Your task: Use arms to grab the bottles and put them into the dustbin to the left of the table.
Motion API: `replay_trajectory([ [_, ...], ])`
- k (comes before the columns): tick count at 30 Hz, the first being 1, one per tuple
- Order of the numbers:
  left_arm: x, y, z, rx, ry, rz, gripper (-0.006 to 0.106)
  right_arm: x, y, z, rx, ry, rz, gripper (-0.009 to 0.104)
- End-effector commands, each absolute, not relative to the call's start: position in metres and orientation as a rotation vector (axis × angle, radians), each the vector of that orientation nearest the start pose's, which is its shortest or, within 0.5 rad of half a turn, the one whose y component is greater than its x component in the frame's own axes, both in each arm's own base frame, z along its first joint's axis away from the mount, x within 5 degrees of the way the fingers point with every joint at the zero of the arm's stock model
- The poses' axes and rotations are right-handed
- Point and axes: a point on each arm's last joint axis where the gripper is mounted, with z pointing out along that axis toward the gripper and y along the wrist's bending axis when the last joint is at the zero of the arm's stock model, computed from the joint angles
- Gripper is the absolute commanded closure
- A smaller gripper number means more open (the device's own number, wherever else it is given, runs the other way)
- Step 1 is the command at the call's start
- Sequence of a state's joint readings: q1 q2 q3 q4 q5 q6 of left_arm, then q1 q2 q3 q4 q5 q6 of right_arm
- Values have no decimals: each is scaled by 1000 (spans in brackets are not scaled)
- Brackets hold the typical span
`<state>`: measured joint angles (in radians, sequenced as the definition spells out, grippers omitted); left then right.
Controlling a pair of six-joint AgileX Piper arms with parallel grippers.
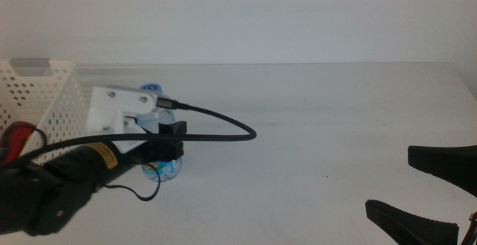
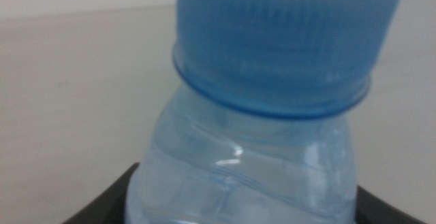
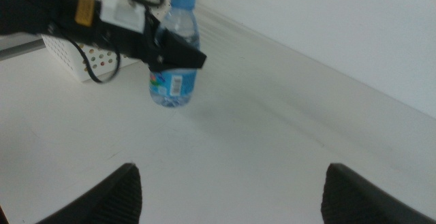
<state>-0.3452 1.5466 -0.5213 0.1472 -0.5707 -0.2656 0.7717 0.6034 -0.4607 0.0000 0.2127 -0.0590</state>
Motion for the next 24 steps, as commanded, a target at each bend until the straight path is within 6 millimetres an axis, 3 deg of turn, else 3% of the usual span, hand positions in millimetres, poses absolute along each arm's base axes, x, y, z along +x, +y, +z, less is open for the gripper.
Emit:
replay_trajectory([
  [1,260,-102,230,231,1777,-435,82,93,91,315,-722,1611,514,13],
  [8,253,-92,277,233,1970,-313,82,93,91,315,-722,1611,514,13],
  [19,269,-88,332,259,2199,-130,82,93,91,315,-722,1611,514,13],
  [24,284,-71,352,220,2318,-42,82,93,91,315,-722,1611,514,13],
])
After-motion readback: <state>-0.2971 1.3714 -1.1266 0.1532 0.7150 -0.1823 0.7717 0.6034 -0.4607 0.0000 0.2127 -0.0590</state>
